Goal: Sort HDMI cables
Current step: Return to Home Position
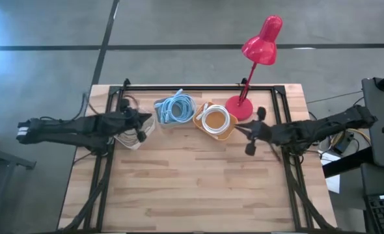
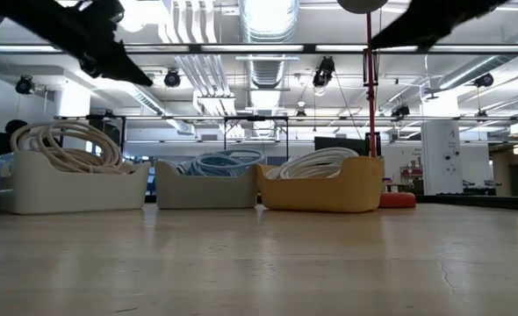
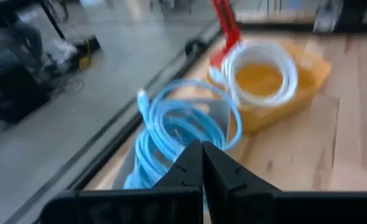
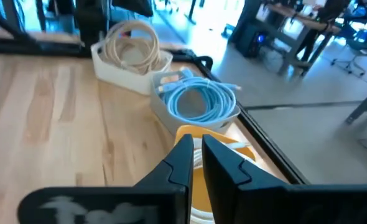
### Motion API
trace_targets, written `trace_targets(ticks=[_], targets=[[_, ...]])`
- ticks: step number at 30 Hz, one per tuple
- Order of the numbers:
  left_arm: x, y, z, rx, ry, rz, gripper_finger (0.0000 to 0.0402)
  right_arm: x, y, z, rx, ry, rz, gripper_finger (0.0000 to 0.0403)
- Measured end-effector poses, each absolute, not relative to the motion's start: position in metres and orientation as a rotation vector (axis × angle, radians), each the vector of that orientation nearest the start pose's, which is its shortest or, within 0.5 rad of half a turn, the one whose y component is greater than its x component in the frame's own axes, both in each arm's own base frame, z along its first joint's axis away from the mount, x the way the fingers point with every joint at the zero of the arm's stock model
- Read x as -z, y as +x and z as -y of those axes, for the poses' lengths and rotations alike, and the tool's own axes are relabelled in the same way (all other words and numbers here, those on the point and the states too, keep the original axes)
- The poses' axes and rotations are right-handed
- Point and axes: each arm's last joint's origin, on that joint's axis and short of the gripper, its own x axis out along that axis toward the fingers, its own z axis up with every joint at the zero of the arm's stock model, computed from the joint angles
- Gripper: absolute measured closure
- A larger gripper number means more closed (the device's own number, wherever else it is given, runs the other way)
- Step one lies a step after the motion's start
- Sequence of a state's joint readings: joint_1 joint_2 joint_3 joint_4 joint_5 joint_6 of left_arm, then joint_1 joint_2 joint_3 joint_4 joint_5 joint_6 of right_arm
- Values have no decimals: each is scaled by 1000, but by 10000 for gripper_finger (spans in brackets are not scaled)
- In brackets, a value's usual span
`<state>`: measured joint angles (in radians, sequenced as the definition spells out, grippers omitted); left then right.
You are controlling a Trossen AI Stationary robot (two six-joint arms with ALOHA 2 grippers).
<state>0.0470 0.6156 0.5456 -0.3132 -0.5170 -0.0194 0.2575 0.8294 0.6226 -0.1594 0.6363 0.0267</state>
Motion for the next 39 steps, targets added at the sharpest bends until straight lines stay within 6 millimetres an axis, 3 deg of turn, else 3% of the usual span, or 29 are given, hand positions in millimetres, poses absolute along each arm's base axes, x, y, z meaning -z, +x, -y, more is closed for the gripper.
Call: trace_targets(ticks=[10,19,24,36,39], targets=[[-247,93,-15,-407,74,-173,401,-243,123,-16,309,-14,-75,374],[-226,72,-12,-342,63,-25,401,-224,91,-8,291,24,74,374],[-213,80,-12,-340,82,-20,401,-213,82,-6,287,31,130,374],[-176,96,-11,-249,88,96,401,-190,89,-8,259,33,62,374],[-175,96,-11,-251,74,89,401,-179,91,-9,257,74,40,374]])
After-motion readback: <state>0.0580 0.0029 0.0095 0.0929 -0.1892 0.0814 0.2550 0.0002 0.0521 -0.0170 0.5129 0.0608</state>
